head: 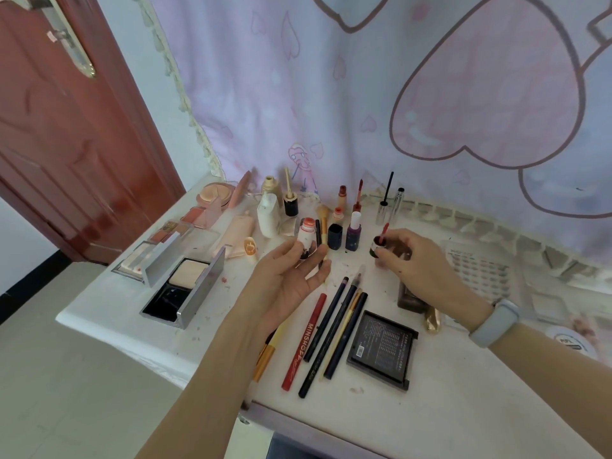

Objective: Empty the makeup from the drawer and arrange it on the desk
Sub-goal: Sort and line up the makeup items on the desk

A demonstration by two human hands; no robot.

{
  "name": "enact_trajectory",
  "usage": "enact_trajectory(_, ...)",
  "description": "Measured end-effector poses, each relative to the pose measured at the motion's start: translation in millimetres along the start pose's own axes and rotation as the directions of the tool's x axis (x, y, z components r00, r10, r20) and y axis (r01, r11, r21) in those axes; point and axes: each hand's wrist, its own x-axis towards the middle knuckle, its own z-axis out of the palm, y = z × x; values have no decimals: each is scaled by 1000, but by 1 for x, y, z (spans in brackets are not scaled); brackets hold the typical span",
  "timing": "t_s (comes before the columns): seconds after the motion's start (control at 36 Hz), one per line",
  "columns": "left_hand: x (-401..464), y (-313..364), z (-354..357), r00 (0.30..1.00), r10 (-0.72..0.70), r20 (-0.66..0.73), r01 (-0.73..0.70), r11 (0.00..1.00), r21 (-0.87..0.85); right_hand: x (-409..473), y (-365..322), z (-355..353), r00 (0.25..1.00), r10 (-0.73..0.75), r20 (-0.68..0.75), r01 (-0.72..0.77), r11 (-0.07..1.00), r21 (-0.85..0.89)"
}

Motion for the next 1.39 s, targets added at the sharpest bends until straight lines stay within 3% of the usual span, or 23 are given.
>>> enact_trajectory(0.22, 8, -3, -8, 998, 41, -46, -39, 999, 24, 14, -2, 19, 992, -126, 28, 129, 969, -208)
enact_trajectory(0.31, 12, -4, -11, 988, 131, -86, -109, 970, 218, 17, -1, 26, 987, -157, 33, 159, 936, -314)
enact_trajectory(0.44, 17, -6, -10, 960, 268, -77, -153, 735, 660, 20, -2, 33, 983, -171, 61, 178, 843, -508)
enact_trajectory(0.56, 22, -6, -5, 942, 334, -39, -190, 625, 757, 17, 1, 36, 981, -184, 69, 186, 763, -619)
enact_trajectory(0.72, 32, -11, -7, 915, 401, 44, -180, 308, 934, 17, 5, 35, 987, -152, 51, 149, 752, -642)
enact_trajectory(0.86, 40, -19, -7, 906, 409, 109, -170, 115, 979, 18, 4, 35, 988, -144, 52, 143, 750, -646)
enact_trajectory(1.06, 52, -25, -8, 890, 439, 125, -44, -191, 981, 18, 3, 34, 989, -143, 48, 140, 754, -642)
enact_trajectory(1.25, 56, -27, -7, 881, 457, 123, 13, -284, 959, 19, 1, 34, 988, -139, 69, 149, 725, -672)
enact_trajectory(1.39, 49, -23, -9, 849, 498, 178, 61, -425, 903, 15, 3, 30, 985, -155, 70, 162, 731, -663)
